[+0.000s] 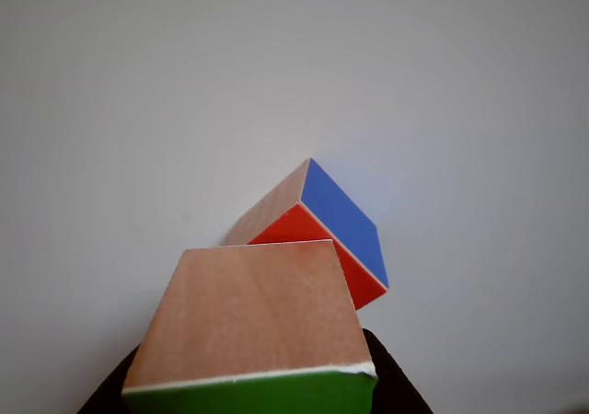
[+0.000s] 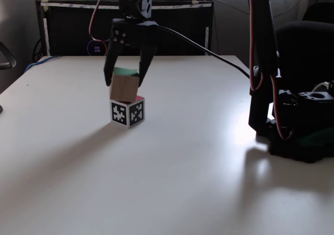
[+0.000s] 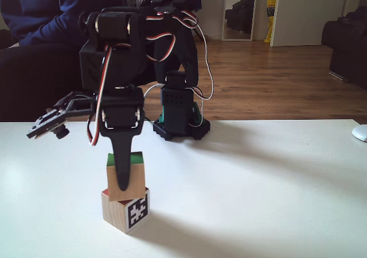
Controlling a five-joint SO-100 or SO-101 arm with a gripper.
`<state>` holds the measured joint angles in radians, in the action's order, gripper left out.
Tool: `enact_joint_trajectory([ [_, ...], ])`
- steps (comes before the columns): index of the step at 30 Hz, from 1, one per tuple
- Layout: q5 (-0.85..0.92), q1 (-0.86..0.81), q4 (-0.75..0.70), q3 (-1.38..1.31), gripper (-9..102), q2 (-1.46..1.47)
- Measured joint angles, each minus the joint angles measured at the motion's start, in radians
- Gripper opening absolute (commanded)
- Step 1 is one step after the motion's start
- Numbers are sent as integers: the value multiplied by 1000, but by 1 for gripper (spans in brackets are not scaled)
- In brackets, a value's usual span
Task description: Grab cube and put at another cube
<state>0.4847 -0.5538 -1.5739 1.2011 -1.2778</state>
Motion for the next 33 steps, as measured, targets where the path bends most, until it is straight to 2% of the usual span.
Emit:
enact_joint_trajectory([
  [17, 25, -21, -46, -18, 17, 9],
  [33, 17, -25, -160, -153, 33, 87],
])
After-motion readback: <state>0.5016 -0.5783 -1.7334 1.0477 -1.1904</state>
